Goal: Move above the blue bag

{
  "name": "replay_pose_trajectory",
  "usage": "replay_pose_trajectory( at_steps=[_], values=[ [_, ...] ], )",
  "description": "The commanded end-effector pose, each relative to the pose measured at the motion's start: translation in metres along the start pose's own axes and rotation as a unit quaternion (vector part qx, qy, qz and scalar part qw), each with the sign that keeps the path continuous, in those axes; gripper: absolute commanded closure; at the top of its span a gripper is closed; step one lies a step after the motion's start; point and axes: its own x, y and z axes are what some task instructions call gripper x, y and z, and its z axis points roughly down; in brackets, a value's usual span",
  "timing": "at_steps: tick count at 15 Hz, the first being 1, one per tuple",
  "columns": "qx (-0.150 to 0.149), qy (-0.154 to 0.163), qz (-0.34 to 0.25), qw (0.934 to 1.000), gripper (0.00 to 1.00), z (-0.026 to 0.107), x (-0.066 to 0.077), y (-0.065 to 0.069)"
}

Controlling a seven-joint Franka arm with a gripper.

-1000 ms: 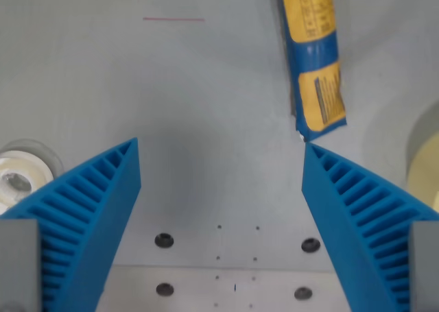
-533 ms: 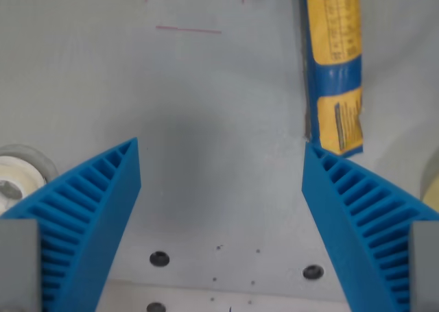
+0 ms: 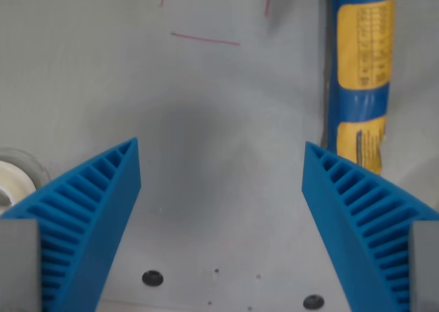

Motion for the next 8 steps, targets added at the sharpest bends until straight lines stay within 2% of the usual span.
replay_pose_trajectory(
  at_steps=[1, 8],
  values=[
    [0.005, 0.048, -0.059, 0.9971, 0.0, 0.009, -0.001, -0.003],
    [0.002, 0.047, -0.077, 0.996, 0.0, 0.025, 0.004, -0.009]
  ],
)
